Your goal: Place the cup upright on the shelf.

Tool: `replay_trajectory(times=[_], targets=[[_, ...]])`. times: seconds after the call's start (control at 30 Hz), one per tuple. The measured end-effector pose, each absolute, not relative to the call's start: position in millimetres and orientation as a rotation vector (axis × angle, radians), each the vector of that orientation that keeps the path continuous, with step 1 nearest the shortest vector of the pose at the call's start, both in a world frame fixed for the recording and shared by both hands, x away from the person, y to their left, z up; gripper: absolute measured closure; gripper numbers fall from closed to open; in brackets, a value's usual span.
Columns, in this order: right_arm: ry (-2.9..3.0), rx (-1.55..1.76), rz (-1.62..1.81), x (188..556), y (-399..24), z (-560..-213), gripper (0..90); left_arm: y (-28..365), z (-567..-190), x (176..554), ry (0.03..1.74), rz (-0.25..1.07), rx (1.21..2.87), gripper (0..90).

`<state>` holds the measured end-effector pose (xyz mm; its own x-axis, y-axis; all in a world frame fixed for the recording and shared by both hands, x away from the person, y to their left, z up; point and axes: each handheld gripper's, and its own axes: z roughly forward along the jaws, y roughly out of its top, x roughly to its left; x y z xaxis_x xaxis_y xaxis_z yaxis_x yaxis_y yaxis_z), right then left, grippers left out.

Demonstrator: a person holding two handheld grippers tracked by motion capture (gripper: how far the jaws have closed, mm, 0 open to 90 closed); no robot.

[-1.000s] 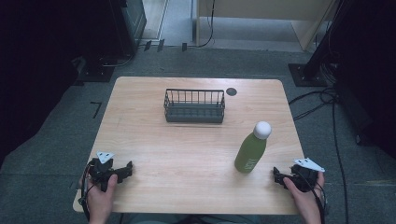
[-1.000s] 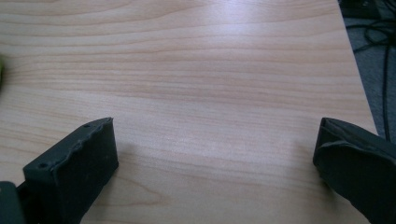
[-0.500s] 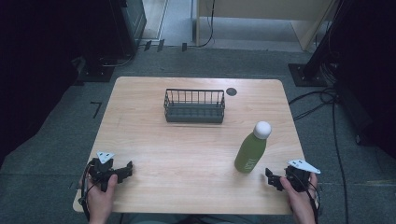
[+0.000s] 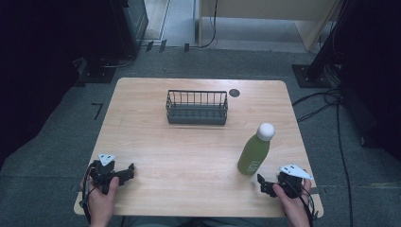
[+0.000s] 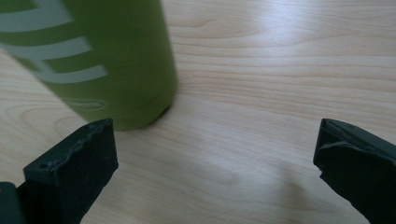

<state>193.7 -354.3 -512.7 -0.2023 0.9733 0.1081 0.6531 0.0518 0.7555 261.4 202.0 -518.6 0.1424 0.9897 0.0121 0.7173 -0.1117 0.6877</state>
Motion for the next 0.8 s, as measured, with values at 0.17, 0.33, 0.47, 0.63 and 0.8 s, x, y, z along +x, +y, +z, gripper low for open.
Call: replay_trajectory(times=[0.17, 0.33, 0.47, 0.63, 0.8], targets=[[1.931, 1.604, 1.010, 188, -346, -513, 0.0, 202, -519, 261, 1.630, 0.663, 1.890, 0.0], [1.948, 1.589, 1.083, 186, -340, -511, 0.0, 202, -519, 261, 1.630, 0.663, 1.890, 0.0], [1.967, 1.562, 1.136, 185, -333, -511, 0.0, 202, -519, 261, 1.630, 0.662, 1.889, 0.0], [1.954, 1.538, 1.170, 185, -327, -512, 2.5, 202, -519, 261, 1.630, 0.663, 1.890, 0.0], [1.870, 1.520, 1.184, 185, -318, -510, 11.3, 202, -519, 261, 1.630, 0.663, 1.890, 0.0]])
